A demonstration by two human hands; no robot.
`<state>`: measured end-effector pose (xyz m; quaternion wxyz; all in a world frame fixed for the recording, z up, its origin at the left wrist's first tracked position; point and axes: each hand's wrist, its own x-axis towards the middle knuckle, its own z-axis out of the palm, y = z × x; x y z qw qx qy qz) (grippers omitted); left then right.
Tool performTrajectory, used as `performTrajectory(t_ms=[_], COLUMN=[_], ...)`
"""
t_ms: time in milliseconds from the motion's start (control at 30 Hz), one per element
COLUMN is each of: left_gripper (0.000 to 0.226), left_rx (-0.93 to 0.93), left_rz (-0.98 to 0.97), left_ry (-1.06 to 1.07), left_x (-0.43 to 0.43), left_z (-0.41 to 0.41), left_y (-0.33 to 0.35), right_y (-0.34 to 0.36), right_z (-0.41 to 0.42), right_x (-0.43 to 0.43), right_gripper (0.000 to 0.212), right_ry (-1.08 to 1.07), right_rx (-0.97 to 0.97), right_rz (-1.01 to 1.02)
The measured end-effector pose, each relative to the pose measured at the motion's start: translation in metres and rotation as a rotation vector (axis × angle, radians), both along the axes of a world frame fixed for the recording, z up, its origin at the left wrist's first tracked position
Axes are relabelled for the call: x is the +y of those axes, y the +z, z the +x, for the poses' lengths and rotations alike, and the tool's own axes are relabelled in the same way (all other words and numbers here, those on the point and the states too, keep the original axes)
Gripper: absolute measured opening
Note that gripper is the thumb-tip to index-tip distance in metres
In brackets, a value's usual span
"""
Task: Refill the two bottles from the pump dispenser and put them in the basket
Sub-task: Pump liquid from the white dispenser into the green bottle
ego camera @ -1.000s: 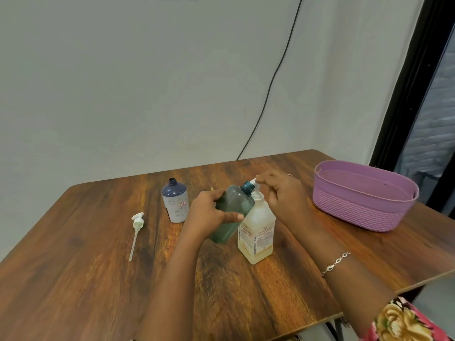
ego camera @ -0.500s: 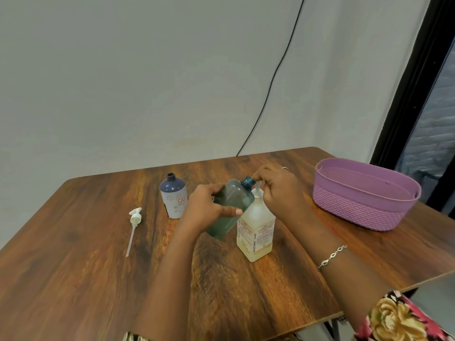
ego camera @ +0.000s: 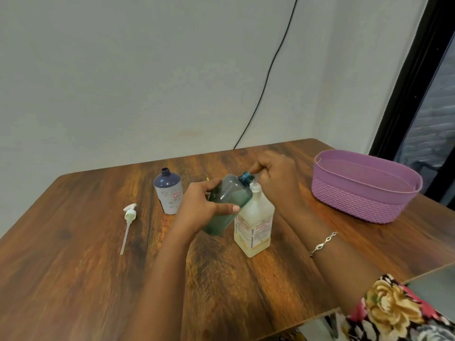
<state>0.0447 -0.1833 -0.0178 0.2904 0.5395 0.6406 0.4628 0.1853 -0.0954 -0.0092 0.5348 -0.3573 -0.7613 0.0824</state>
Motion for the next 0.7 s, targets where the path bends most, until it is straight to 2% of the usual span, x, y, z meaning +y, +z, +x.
performTrajectory(t_ms=[200,467,700], left_gripper=[0.077,0.074,0.076], left_rx=[-0.012,-0.045,-0.073], left_rz=[-0.004,0.022,0.035], left_ry=[0.008,0.019,0.043], left_x=[-0.001,-0.008,-0.007], left_z=[0.001,0.003,0.006], left_y=[-0.007,-0.005,-0.012], right_y=[-0.022,-0.003,-0.025], right_z=[-0.007,-0.002,-0.008], right_x=[-0.001,0.001,-0.001], right_gripper=[0.017,0.022,0.019], right_ry=[-0.031,0.015,-0.047], right_rx=[0.026,0.031,0.052], right_rz=[0.096,0.04,0.177])
